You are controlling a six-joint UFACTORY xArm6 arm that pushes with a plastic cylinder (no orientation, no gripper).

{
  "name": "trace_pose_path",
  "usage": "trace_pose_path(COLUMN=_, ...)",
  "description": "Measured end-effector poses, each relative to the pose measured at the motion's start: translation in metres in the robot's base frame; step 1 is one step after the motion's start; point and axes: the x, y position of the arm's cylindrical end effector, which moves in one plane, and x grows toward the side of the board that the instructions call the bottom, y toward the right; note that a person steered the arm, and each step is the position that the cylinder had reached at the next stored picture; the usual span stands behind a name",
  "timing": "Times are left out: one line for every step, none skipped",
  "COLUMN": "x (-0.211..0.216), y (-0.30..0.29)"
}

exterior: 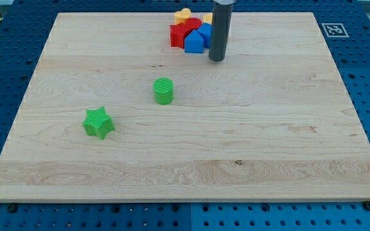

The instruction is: Move the green circle to the bottom right of the blue triangle

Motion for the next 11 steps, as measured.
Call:
trace_pose_path(x=-0.003, y=-0.059)
trace_pose_path(x=0.001, y=-0.117)
trace_pose_path(x=0.03, y=-0.151)
trace_pose_path(x=0.079, y=-0.153)
trace_pose_path(x=0.119, y=-0.145)
trace_pose_path(x=0.119, y=-0.139)
trace_pose_path(x=0.103, y=-0.1)
trace_pose_path(x=0.082, y=-0.063)
trace_pose_path(x=0.061, y=-0.035)
trace_pose_path(x=0.045, y=-0.005)
trace_pose_path(x=0.031, y=0.023)
